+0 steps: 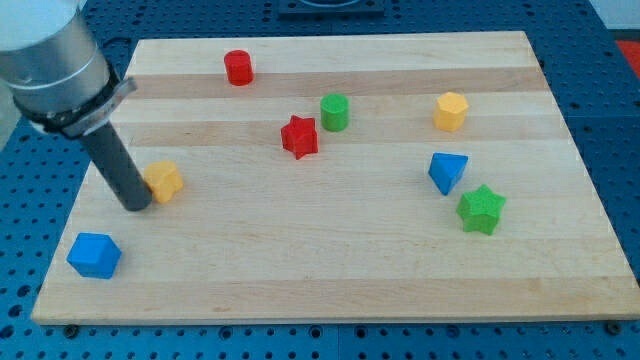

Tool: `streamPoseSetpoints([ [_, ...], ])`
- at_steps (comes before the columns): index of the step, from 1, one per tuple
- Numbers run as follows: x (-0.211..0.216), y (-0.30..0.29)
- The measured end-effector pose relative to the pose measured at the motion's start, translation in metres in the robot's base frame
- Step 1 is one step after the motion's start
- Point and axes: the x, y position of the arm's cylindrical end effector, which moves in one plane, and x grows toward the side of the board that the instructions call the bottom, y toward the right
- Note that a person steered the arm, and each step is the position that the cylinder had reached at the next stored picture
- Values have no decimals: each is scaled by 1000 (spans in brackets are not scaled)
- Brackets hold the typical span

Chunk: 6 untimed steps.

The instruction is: Slide yellow heart up towards top

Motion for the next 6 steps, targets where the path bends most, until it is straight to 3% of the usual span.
streamPoseSetpoints([
  [2, -17, 11],
  [6, -1, 78],
])
